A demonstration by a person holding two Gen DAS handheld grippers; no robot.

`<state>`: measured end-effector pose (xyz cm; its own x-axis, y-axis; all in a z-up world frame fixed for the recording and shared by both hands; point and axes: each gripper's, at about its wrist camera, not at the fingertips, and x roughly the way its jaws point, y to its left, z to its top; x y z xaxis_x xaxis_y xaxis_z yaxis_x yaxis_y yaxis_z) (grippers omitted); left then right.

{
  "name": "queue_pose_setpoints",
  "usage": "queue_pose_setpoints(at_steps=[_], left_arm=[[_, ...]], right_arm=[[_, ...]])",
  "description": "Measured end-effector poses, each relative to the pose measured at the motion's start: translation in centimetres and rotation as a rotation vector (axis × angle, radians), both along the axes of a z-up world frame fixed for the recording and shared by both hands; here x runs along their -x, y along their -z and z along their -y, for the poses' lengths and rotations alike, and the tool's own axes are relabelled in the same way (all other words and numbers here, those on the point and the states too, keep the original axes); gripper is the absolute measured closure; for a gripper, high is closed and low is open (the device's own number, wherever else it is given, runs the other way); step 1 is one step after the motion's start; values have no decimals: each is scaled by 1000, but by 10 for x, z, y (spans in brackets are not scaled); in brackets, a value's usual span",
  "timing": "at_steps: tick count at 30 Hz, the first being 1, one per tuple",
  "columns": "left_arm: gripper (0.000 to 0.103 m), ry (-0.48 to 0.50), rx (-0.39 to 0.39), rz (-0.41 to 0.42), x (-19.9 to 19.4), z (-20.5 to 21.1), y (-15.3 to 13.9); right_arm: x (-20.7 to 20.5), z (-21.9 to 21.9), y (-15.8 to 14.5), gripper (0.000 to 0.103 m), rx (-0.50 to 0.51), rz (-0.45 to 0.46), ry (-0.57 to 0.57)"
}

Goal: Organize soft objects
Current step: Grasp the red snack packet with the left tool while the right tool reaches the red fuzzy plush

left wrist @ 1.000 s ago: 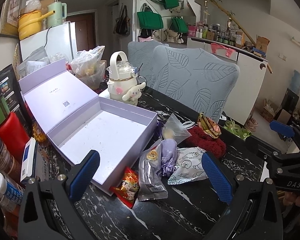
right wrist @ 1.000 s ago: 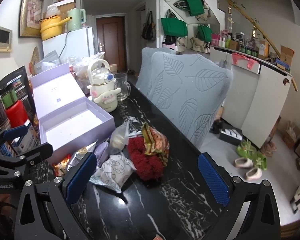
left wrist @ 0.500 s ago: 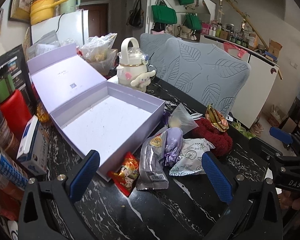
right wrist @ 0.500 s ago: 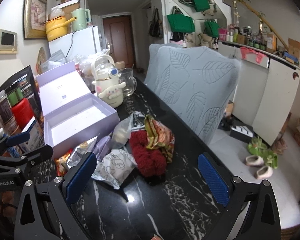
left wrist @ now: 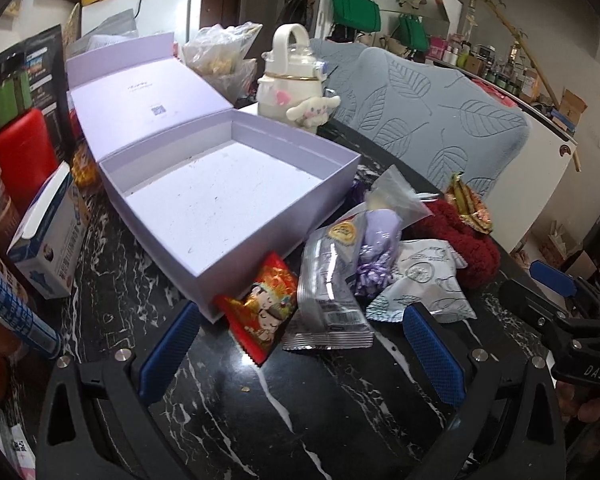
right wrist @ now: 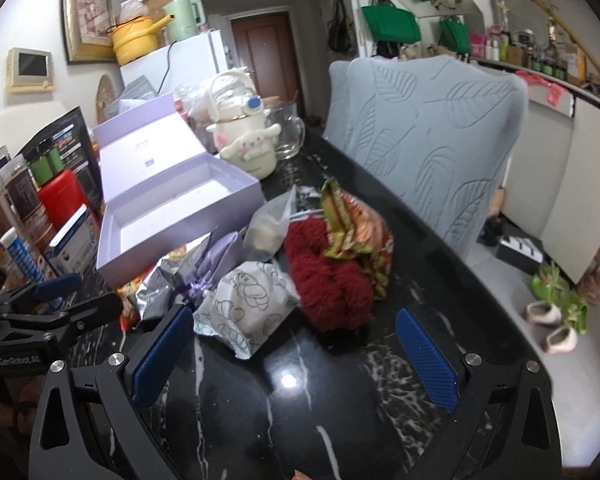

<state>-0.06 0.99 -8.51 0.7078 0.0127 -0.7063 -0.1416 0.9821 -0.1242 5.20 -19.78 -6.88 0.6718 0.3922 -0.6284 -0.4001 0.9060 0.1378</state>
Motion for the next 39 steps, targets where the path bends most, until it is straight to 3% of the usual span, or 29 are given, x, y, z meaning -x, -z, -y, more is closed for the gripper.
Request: queue_pose_setpoints(at_steps=[8, 12, 20, 24, 31, 39], left_arm=[[1, -96, -1, -35, 3, -26, 14], [19, -117, 6, -87, -8, -33, 29], [36, -81, 38, -115, -24, -25, 36], [39, -53, 71, -117, -25, -20, 38], [40, 13, 55, -108, -35, -9, 36], [40, 90, -73, 9, -29, 6, 5]], right_arm=[[-13, 0, 15, 0, -16, -20, -36], [-20, -1, 21, 0, -30, -32, -41], [-27, -5, 30, 0, -17, -41, -44], [-31, 0, 31, 0, -22, -47, -29], [-33, 6, 32, 0, -23, -50, -16], [-31, 15, 30, 0, -22, -46, 2]])
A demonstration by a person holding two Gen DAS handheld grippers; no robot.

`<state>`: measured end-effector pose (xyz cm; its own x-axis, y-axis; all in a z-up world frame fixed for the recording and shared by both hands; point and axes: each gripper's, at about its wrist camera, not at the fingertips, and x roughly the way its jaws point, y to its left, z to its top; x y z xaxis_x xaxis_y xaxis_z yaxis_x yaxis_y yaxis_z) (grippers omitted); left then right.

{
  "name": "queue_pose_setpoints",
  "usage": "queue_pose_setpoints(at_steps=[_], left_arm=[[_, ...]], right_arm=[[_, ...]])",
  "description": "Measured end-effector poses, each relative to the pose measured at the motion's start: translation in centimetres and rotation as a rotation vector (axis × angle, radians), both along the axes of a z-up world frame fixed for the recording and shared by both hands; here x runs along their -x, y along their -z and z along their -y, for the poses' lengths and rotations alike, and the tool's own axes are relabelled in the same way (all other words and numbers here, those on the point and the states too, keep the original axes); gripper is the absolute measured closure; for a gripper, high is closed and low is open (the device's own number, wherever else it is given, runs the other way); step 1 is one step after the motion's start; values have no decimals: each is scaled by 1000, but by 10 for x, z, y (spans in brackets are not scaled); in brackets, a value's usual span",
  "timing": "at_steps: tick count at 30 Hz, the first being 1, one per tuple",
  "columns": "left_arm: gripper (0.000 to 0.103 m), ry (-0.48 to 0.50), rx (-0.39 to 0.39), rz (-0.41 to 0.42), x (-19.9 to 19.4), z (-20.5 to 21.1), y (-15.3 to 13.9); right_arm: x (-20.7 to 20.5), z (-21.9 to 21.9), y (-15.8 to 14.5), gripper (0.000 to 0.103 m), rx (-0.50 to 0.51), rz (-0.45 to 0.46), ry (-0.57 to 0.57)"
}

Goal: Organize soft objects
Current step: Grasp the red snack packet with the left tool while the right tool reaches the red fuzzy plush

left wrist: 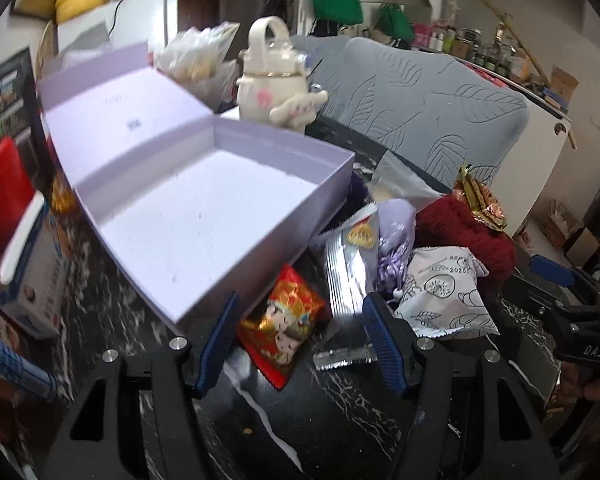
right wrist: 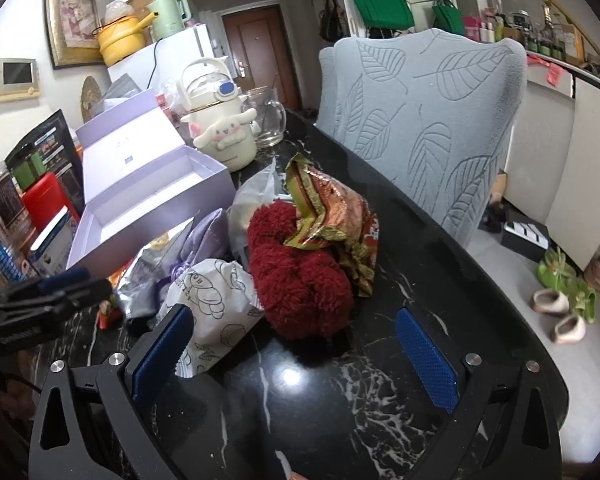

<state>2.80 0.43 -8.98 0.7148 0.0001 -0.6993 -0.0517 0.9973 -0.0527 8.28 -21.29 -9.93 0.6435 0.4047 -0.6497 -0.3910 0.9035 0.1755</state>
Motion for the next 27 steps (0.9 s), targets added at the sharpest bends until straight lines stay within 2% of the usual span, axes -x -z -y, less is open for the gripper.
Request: queue_pose_setpoints(at_steps=[3, 4, 5, 6, 8, 11, 13, 15, 21, 27], left_arm=[[40, 6, -38, -19, -7, 1, 2], [47, 14, -43, -33, -10, 0, 6], [65, 17, -49, -40, -12, 0, 8], [69, 18, -63, -66, -14, 0, 11], [69, 33, -51, -128, -20, -1, 21], [69, 36, -47, -169, -24, -4, 32], [69, 42, -14, -188, -29, -8, 37], [69, 46, 3, -187, -31, -10, 38], [71, 45, -23, -163, -35, -5, 40], [73, 30, 22, -139, -22, -6, 33]], right_arm=[[-2, 3, -1, 0, -7, 0, 9], [-3, 4, -1, 0, -8, -1, 11], [-3, 4, -1, 0, -7, -2, 14], [-3, 4, -1, 0, -6, -2, 15], [-1, 5, -1, 0, -6, -1, 13], [0, 6, -1, 0, -9, -5, 13], [0, 6, -2, 0, -10, -4, 15], [1, 6, -2, 0, -8, -3, 15], [-1, 4, 0, 0, -10, -14, 14], [-9, 6, -1, 2, -7, -10, 38]])
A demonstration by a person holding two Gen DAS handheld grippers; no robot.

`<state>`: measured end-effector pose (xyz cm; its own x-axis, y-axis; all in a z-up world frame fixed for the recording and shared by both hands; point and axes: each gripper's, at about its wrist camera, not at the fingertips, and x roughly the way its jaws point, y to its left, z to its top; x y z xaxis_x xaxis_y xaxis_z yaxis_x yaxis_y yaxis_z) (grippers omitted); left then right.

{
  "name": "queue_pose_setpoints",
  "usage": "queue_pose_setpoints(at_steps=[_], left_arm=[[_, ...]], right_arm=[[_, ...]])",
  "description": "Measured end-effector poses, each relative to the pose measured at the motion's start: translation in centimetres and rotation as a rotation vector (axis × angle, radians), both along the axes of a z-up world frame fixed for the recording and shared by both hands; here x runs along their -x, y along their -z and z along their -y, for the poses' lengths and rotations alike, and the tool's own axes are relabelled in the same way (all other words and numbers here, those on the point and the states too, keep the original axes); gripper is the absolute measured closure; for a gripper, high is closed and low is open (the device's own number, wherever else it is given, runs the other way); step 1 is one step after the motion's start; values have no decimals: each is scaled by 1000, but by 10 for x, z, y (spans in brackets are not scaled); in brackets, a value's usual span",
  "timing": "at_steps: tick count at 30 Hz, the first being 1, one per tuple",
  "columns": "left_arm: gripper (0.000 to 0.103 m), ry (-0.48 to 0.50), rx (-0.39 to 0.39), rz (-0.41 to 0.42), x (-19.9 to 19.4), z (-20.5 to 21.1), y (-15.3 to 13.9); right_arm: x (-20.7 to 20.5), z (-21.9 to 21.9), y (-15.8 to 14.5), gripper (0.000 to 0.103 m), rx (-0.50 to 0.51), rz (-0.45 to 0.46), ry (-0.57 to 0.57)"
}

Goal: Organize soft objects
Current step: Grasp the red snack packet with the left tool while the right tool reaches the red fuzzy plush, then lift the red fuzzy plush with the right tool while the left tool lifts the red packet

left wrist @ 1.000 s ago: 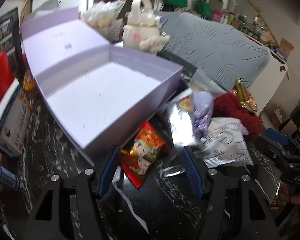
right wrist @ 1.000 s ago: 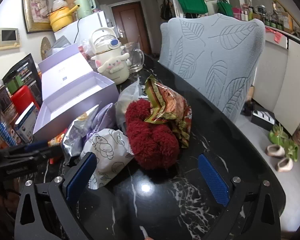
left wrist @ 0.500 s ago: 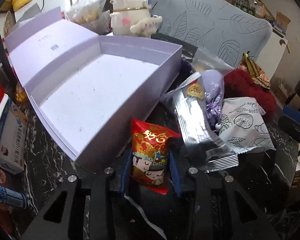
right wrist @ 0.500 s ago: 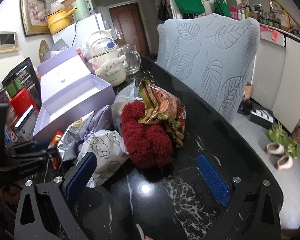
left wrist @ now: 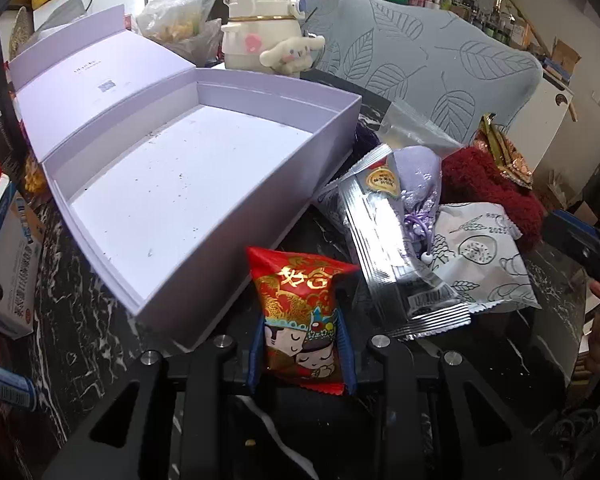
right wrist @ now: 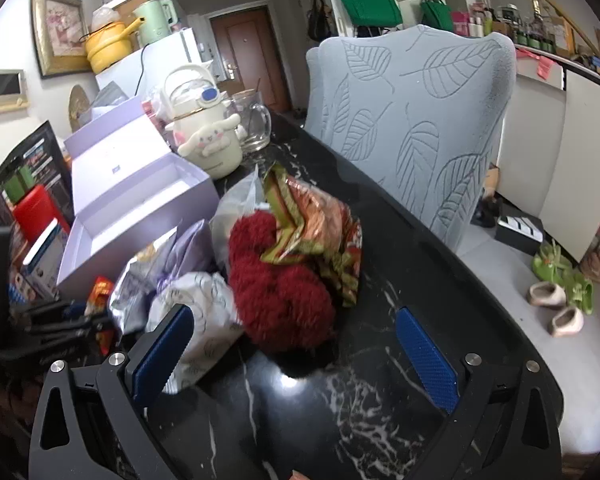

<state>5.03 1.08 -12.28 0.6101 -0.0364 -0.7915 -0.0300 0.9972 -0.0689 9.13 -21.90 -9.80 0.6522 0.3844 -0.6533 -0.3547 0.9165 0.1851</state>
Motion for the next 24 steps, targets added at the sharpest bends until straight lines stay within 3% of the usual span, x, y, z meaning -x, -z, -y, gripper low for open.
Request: queue_pose_setpoints(at_steps=[2, 6, 12, 14, 17, 20, 24], left_arm=[[73, -8, 15, 10, 6, 1, -4], [73, -10, 49, 37, 14, 1, -13], [73, -7, 73, 50, 24, 3, -20], [73, -4, 78, 49, 26, 4, -20], [73, 4, 80, 51, 33, 8, -21], [73, 3, 83, 56, 38, 9, -23], [73, -5, 87, 63, 47, 11, -24]], right_arm=[[-5, 1, -3, 12, -10, 0, 3], [-16, -1, -8, 19, -30, -8, -4], [-32, -9, 4, 37, -35, -94, -17], [-34, -7, 9, 51, -73, -129, -22], [-32, -1, 9, 63, -111, -133, -20], [-25, 0, 7, 71, -117, -120, -28], [-14, 2, 2, 73, -124, -101, -29]])
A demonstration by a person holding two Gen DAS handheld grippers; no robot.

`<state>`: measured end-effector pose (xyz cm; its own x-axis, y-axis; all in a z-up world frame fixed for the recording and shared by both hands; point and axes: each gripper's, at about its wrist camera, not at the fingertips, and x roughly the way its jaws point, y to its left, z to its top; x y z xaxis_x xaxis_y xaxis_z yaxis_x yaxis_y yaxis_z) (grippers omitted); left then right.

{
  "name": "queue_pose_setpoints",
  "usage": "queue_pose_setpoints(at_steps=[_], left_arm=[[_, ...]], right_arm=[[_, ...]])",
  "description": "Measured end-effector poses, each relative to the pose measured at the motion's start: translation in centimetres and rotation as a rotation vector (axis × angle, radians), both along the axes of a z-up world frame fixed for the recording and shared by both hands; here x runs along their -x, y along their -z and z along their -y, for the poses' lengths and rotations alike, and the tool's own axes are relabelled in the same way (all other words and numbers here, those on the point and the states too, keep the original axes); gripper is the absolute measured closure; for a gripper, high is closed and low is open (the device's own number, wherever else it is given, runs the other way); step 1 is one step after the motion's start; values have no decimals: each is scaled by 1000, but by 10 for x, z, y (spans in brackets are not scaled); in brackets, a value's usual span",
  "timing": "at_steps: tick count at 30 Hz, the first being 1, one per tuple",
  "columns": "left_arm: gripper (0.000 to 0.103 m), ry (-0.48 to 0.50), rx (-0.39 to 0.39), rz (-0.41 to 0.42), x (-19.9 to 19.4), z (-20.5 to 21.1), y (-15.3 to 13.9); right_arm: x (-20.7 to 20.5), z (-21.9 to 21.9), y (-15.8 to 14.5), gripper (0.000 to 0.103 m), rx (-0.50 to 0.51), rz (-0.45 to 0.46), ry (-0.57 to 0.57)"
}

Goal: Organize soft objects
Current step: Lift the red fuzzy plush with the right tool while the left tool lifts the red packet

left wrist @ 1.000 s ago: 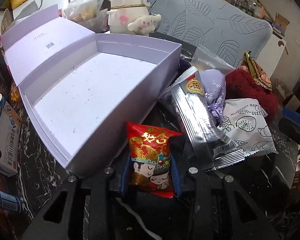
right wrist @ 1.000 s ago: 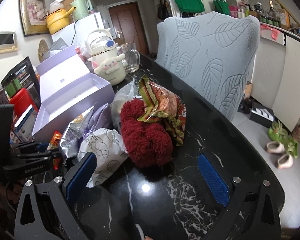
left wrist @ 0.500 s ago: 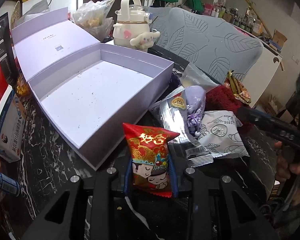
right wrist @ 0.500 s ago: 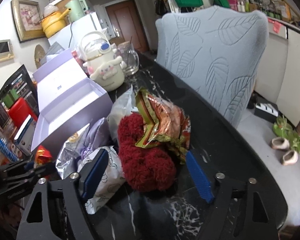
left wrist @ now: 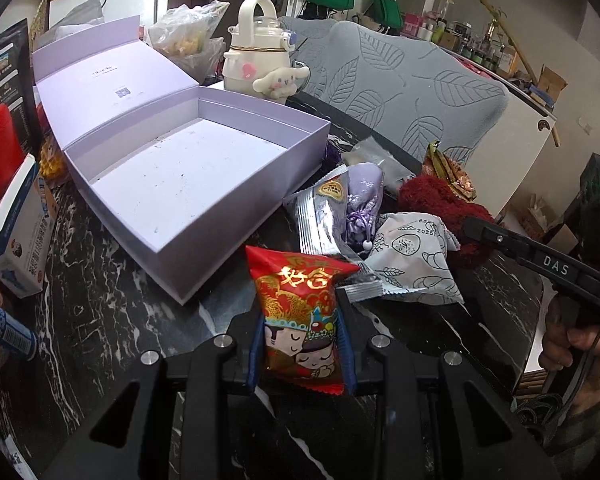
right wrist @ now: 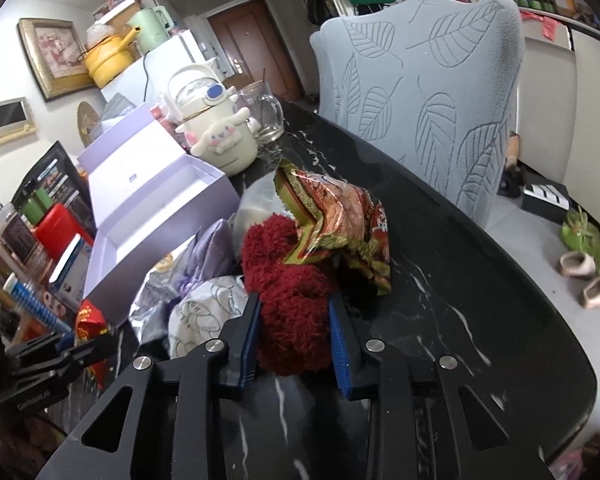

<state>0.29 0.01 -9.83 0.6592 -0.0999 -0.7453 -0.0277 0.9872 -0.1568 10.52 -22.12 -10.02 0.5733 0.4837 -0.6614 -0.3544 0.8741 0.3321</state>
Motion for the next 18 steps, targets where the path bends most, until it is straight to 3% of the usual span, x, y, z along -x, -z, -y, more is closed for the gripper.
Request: queue_pose_setpoints(at_steps=[18], left_arm=[[73, -30, -8, 66, 59, 12, -17]], right_arm=[[90, 20, -40, 74, -6, 116, -28]])
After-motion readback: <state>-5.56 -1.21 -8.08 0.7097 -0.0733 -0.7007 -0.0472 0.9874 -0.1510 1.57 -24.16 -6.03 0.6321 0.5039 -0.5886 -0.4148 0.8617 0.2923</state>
